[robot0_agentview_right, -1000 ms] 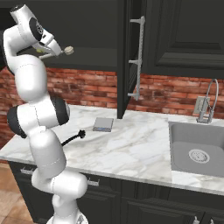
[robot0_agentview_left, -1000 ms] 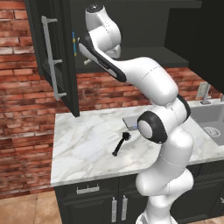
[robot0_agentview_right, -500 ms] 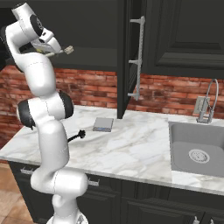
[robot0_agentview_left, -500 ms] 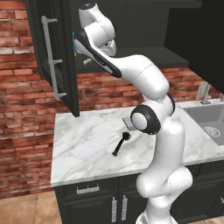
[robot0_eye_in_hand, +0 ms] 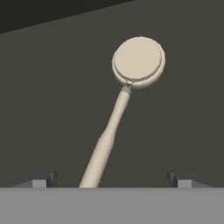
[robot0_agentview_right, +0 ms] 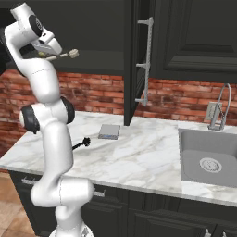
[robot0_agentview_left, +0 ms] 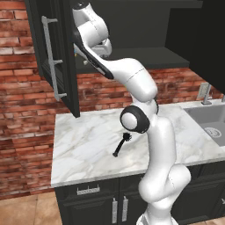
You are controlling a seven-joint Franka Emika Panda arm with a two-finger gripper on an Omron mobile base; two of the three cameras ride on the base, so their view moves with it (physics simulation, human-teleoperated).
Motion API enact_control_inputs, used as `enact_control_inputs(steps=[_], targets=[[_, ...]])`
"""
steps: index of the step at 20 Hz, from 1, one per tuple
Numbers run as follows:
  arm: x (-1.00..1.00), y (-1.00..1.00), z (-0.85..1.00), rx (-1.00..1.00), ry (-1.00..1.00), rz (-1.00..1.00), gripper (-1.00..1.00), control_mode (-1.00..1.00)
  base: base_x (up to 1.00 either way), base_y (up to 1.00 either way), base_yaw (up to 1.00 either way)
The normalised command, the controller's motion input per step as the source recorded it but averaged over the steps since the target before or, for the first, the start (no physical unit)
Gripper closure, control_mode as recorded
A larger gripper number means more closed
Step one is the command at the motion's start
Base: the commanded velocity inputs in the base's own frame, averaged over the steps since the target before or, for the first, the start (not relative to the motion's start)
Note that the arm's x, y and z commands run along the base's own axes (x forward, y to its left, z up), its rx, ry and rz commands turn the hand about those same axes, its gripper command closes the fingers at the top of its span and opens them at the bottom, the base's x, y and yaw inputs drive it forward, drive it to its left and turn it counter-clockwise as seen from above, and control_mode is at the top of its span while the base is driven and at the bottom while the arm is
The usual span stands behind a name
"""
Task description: Pick the dish brush and dish brush from the cabinet and place them on the counter.
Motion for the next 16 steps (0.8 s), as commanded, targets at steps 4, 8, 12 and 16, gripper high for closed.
enact_control_inputs(steps=[4, 8, 12, 16], targets=[[0.17, 0.12, 0.02, 0.00, 0.00, -0.04, -1.00, -1.00, 0.00, 0.00, 0.00], [0.07, 0.01, -0.03, 0.00, 0.06, -0.04, -1.00, -1.00, 0.00, 0.00, 0.00], [0.09, 0.01, -0.04, 0.00, 0.02, -0.04, -1.00, -1.00, 0.00, 0.00, 0.00], [0.20, 0.04, -0.01, 0.00, -0.03, -0.04, -1.00, -1.00, 0.00, 0.00, 0.00]])
